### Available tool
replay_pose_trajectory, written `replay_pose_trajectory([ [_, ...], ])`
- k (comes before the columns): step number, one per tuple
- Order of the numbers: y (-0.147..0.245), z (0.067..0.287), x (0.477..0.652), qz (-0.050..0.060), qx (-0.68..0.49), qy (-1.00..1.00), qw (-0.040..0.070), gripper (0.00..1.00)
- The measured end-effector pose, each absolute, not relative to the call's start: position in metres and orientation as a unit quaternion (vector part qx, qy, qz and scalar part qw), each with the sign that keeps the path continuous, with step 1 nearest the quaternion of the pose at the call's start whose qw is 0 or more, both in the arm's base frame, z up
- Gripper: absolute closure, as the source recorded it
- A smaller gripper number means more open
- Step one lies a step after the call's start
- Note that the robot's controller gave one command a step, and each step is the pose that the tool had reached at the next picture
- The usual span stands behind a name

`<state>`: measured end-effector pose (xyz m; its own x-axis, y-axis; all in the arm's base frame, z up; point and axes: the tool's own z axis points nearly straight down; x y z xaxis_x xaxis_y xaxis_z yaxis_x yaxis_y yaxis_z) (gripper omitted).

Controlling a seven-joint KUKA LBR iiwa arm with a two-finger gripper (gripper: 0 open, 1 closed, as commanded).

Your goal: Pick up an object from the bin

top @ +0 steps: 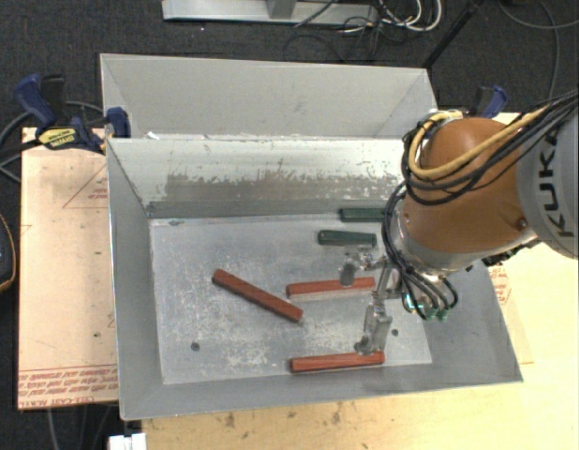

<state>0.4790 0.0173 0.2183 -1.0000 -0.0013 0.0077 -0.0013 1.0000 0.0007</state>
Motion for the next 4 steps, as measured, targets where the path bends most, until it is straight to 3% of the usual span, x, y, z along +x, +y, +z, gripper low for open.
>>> replay_pose_trajectory([
  [1, -0.043, 0.135, 0.527, 0.001, -0.035, -0.999, 0.002, 0.0],
  [2, -0.025, 0.07, 0.598, -0.001, -0.096, -0.995, -0.005, 0.0],
  [3, -0.026, 0.071, 0.596, -0.001, -0.096, -0.995, -0.002, 1.0],
  [4, -0.033, 0.195, 0.556, 0.0, -0.08, -0.997, -0.004, 1.0],
])
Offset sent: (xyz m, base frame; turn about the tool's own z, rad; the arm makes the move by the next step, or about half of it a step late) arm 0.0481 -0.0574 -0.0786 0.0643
